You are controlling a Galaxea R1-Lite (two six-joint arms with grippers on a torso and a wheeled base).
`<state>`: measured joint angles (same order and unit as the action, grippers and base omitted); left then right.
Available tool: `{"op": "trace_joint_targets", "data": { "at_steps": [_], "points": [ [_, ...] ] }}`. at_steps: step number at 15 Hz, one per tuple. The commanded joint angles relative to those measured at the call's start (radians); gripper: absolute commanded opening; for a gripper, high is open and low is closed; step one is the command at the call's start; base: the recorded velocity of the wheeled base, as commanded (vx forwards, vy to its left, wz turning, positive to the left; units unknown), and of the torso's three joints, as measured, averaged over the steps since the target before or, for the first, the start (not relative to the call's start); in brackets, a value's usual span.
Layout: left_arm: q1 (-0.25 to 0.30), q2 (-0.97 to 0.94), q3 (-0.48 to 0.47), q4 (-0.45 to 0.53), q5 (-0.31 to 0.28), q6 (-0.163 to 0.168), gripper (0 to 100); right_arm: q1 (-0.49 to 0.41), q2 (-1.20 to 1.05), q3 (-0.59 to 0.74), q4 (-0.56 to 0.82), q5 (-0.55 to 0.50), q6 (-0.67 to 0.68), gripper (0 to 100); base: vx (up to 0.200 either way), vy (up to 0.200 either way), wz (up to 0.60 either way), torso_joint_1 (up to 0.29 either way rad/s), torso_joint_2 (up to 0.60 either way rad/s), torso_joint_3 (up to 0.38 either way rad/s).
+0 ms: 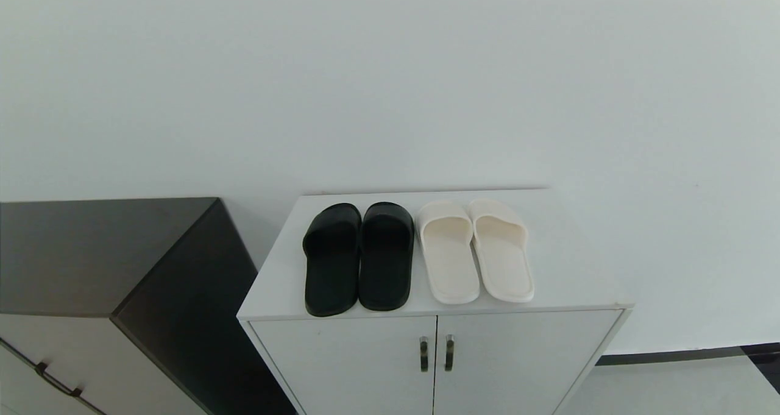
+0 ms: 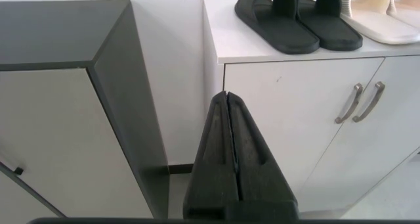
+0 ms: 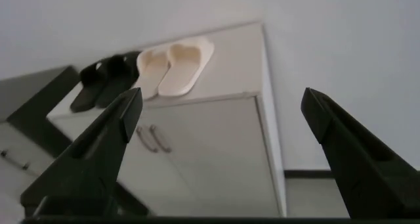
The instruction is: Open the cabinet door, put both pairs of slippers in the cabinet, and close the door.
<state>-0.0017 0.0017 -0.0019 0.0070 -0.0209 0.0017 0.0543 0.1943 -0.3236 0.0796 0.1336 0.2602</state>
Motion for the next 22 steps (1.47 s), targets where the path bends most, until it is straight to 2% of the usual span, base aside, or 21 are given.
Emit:
{"op": "trace_joint_targets", "data": {
  "at_steps": [1,4,6,7,9,11,13,16,22],
  "points": [
    [0.000,0.001,0.000,-0.001,0.001,0.000,0,0.096,0.327,-0.012,0.014,0.098,0.007,100,0.000,0.000,0.00,0.000,0.00,0.000],
    [0.000,0.001,-0.001,0.001,0.001,0.000,0,0.243,0.527,-0.018,-0.138,0.093,-0.021,100,0.000,0.000,0.00,0.000,0.00,0.000],
    [0.000,0.001,0.000,-0.001,-0.001,0.000,0,0.331,0.683,-0.072,-0.196,0.031,-0.021,100,0.000,0.000,0.00,0.000,0.00,0.000],
    [0.000,0.001,-0.001,0.001,-0.001,0.000,0,0.374,0.748,-0.100,-0.221,-0.014,-0.015,100,0.000,0.000,0.00,0.000,0.00,0.000],
    [0.000,0.001,-0.001,-0.001,-0.001,-0.002,0,0.512,0.907,-0.146,-0.343,-0.152,-0.009,100,0.000,0.000,0.00,0.000,0.00,0.000],
    [0.000,0.001,-0.001,-0.001,0.001,-0.002,0,0.648,1.036,-0.187,-0.411,-0.292,0.013,100,0.000,0.000,0.00,0.000,0.00,0.000],
    [0.000,0.001,-0.001,0.001,-0.001,-0.002,0,0.739,1.162,-0.259,-0.483,-0.402,0.056,100,0.000,0.000,0.00,0.000,0.00,0.000],
    [0.000,0.001,0.000,-0.001,0.001,-0.003,0,0.793,1.355,-0.405,-0.544,-0.552,0.063,100,0.000,0.000,0.00,0.000,0.00,0.000],
    [0.000,0.000,-0.001,-0.001,-0.001,-0.009,0,0.816,1.593,-0.597,-0.589,-0.730,0.053,100,0.000,0.000,0.00,0.000,0.00,0.000]
  ]
}}
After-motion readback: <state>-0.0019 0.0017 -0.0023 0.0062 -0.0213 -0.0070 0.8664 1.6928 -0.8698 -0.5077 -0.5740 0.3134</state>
